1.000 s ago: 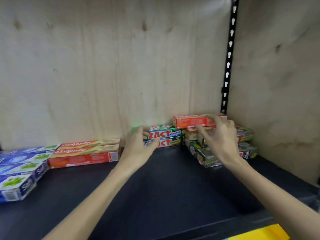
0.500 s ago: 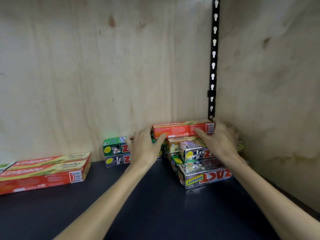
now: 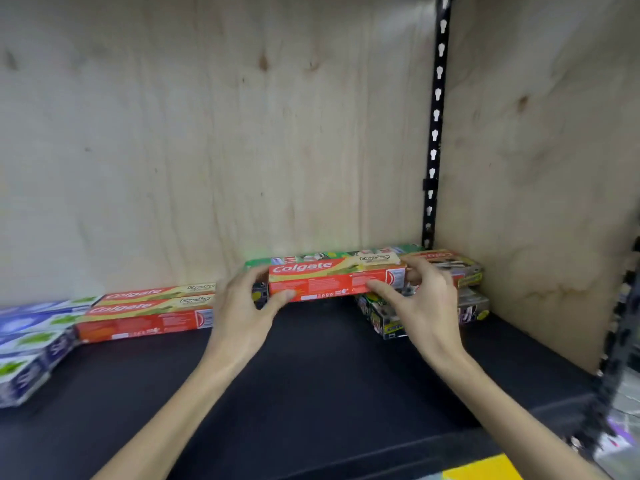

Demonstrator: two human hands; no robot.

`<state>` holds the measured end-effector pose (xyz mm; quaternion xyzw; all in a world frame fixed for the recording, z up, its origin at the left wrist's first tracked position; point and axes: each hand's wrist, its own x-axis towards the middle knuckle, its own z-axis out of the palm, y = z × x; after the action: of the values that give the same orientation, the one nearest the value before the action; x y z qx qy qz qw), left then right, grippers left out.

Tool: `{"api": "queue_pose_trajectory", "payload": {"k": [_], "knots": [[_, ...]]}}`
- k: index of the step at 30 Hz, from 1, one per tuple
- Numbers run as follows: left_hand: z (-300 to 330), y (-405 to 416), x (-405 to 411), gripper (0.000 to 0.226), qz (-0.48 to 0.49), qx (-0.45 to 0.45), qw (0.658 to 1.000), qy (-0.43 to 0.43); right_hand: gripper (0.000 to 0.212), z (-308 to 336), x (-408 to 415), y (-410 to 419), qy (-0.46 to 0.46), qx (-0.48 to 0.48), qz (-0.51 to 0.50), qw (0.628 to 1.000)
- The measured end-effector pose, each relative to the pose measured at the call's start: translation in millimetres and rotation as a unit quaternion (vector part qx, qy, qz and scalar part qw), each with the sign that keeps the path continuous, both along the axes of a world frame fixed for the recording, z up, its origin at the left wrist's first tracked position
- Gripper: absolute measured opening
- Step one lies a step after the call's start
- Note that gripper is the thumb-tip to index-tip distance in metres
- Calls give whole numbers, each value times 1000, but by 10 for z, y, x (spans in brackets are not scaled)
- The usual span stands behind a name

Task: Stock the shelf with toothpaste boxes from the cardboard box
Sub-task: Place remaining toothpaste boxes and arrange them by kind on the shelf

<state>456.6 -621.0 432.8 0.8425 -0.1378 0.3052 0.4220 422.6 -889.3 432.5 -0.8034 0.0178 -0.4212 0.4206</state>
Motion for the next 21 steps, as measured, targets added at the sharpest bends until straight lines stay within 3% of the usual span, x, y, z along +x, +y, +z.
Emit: {"api": "queue_pose_trajectory", "payload": {"k": [5, 8, 12, 16, 21], "knots": [[-114, 646, -481, 46, 6, 67, 995, 74, 49, -89, -426, 500, 78, -16, 60, 995], [-175, 926, -779, 41, 6, 86, 988, 132, 52, -183, -521, 722, 135, -25, 81, 987], [-183, 1262, -982, 37, 37, 96, 984, 146, 52, -204, -653, 1024, 138, -71, 107, 982], [-212, 1623, -1103, 61, 159, 208, 961, 91, 45, -195, -687, 1361, 128, -110, 137, 976], [-124, 1876, -1167, 52, 241, 296, 924, 7, 41, -182, -555, 1711, 110, -138, 160, 971]]}}
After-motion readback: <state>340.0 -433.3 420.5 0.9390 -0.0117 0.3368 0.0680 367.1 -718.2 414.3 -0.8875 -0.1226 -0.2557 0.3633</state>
